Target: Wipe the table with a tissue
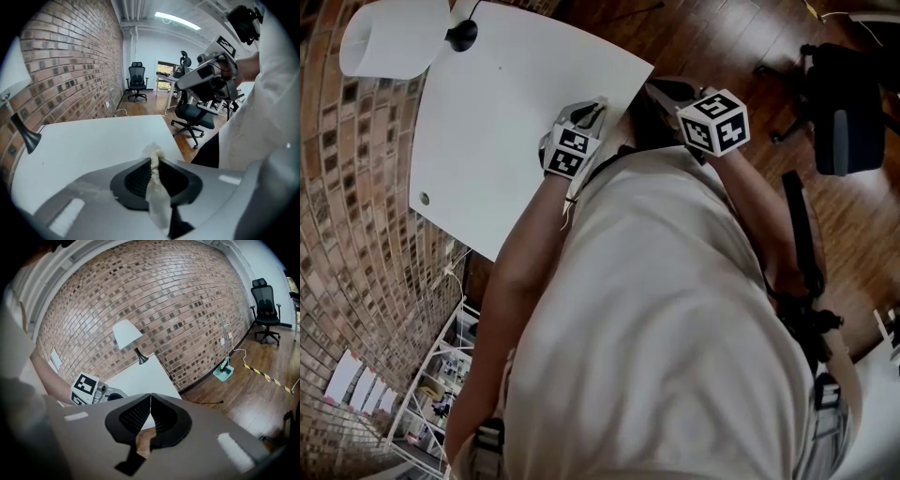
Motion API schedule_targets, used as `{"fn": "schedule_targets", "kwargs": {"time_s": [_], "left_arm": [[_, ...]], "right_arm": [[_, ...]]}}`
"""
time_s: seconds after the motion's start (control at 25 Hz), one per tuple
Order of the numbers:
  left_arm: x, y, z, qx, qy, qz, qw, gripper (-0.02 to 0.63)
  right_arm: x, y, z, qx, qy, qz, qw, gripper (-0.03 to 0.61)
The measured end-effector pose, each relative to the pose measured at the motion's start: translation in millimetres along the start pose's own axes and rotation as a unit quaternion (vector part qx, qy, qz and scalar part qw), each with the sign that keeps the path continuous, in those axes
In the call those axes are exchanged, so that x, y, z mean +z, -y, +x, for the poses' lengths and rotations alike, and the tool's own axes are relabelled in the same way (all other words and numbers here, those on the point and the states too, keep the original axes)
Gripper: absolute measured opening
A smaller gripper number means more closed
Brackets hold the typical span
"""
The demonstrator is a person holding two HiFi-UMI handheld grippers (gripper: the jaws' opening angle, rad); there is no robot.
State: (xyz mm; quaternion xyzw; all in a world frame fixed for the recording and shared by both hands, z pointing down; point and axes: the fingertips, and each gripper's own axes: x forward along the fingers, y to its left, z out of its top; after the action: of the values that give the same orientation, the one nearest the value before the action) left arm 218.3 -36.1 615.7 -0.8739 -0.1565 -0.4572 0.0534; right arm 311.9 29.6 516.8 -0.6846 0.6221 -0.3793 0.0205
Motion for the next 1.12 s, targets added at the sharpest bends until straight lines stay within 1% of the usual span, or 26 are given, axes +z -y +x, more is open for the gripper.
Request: {"fn": "schedule_targets", "kwargs": {"time_s": [0.08, 0.16, 0.24, 0.28, 0.36, 0.52, 0.64, 0.72, 0.8, 0.84, 0.96, 1.0, 1.04, 1.12], "left_arm": [[-5, -20, -6, 0.033, 0.003, -0.027, 0.9991, 0.06], [-10, -44, -14, 0.073, 0.009, -0.069, 0.9949, 0.058], [-13, -67, -30, 0.104, 0.034, -0.123, 0.9863, 0.058], [-13, -75, -38, 0.113, 0.048, -0.146, 0.9815, 0.058], [-16, -84, -50, 0.121, 0.07, -0.174, 0.9748, 0.06], [-22, -84, -62, 0.121, 0.096, -0.211, 0.9652, 0.06], [-30, -86, -71, 0.124, 0.111, -0.236, 0.9572, 0.06], [-34, -82, -77, 0.129, 0.122, -0.252, 0.9514, 0.06], [-37, -74, -82, 0.135, 0.129, -0.264, 0.9464, 0.06], [-39, -70, -85, 0.137, 0.128, -0.266, 0.9455, 0.06], [-46, -60, -92, 0.142, 0.118, -0.257, 0.9485, 0.06], [-50, -59, -94, 0.144, 0.117, -0.258, 0.9482, 0.06], [-54, -59, -97, 0.147, 0.117, -0.263, 0.9464, 0.06], [-60, -60, -101, 0.155, 0.118, -0.281, 0.9397, 0.06]], "right_arm": [[0, -3, 1, 0.0, -0.002, -0.004, 1.0, 0.009], [1, -5, 2, -0.002, -0.003, -0.008, 1.0, 0.009], [3, -9, 4, -0.003, -0.003, -0.013, 1.0, 0.009], [4, -11, 6, -0.003, -0.004, -0.016, 1.0, 0.009], [6, -15, 9, 0.0, -0.006, -0.023, 1.0, 0.009], [9, -21, 18, 0.011, -0.016, -0.035, 0.999, 0.009], [13, -29, 36, 0.014, -0.027, -0.052, 0.998, 0.009], [18, -34, 48, 0.016, -0.036, -0.067, 0.997, 0.009], [22, -42, 58, 0.029, -0.044, -0.08, 0.995, 0.009], [24, -46, 63, 0.038, -0.047, -0.086, 0.994, 0.009], [28, -61, 79, 0.062, -0.056, -0.101, 0.991, 0.009], [29, -65, 85, 0.068, -0.06, -0.105, 0.99, 0.009], [30, -69, 91, 0.074, -0.064, -0.11, 0.989, 0.009], [33, -76, 102, 0.089, -0.071, -0.121, 0.986, 0.009]]}}
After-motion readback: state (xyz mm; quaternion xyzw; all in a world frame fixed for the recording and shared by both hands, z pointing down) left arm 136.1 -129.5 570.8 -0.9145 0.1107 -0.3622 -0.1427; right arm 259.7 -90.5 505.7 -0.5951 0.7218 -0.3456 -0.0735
